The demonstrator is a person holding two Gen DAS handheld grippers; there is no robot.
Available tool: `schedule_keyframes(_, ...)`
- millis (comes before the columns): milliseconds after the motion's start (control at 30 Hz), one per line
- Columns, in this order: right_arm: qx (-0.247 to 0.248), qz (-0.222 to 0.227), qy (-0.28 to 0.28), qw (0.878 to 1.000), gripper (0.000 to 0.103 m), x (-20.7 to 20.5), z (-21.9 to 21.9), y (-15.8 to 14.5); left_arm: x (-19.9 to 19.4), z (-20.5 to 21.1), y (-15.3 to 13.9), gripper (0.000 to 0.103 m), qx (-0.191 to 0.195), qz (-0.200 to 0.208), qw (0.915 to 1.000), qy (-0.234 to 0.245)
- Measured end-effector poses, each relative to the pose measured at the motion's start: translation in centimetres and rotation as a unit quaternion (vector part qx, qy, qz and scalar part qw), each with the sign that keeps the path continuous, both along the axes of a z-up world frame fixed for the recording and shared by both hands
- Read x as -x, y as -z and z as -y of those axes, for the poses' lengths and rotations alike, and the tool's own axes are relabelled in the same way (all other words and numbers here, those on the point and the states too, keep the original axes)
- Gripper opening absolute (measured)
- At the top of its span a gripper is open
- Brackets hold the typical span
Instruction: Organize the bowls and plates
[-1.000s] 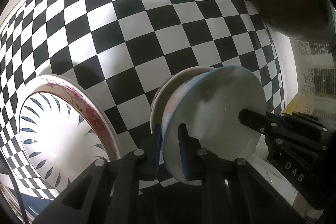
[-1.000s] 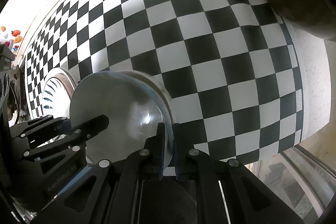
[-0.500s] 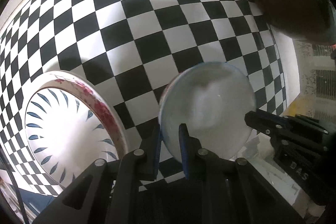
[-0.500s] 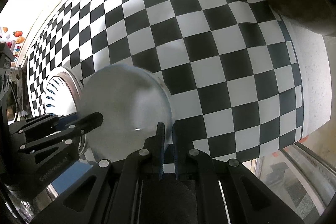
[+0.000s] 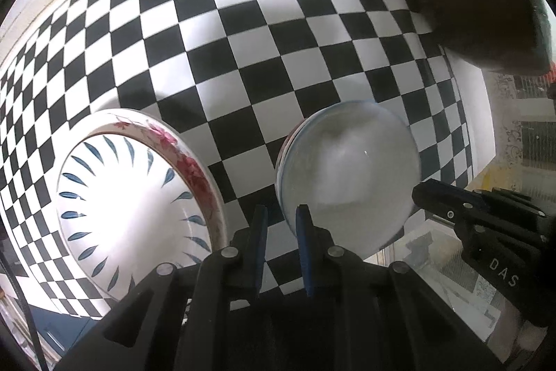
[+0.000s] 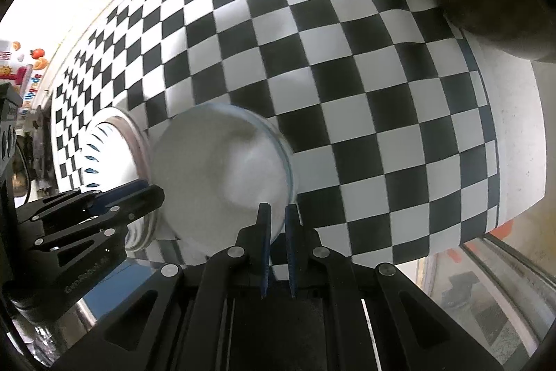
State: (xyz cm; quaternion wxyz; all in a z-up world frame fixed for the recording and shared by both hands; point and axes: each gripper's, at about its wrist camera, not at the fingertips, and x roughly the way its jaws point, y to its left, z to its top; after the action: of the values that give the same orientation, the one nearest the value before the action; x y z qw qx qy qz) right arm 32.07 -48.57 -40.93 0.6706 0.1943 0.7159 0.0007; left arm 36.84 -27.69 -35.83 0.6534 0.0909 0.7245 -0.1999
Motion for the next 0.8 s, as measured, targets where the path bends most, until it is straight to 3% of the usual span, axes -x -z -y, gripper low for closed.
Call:
schedule_keyframes(167, -0.010, 0.017, -0.003, 1.000, 0.010, -0.2, -0.2, -2.1, -0.7, -0.2, -2.8, 0.015, 0.011, 0.027, 0.9996, -0.004)
schedule_keyframes(200, -0.014, 0.019, -0.004, 1.000, 0.016, -0.5, -0.1, -2.5, -1.4, -0.2, -3.6, 0.015, 0.018, 0.036, 0.9991, -0.009)
schedule_keyframes(300, -0.019, 0.042, -0.011, 0.999, 0.052, -2.8, 0.7, -4.4, -4.1, -0.2, -5.1, 0.019, 0.040, 0.055, 0.9972, -0.032)
schedule_keyframes(333, -0.015, 0.050, -0.013, 0.999, 0.056, -3.6, 0.9, -4.9, -5.2, -0.1, -5.3, 0.019, 0.044, 0.059, 0.9965, -0.040)
schedule_keyframes(567, 0.031, 0.096, -0.030, 0.994, 0.056, -14.5, 2.6, -7.2, -14.9, 1.0, -5.3, 0.022, 0.082, 0.064, 0.9881, -0.112)
schedule_keyframes(800, 0.104, 0.072, -0.081, 0.989, 0.055, -27.2, 2.7, -3.9, -22.6, 2.6, -1.3, 0.022, 0.092, 0.030, 0.9819, -0.163)
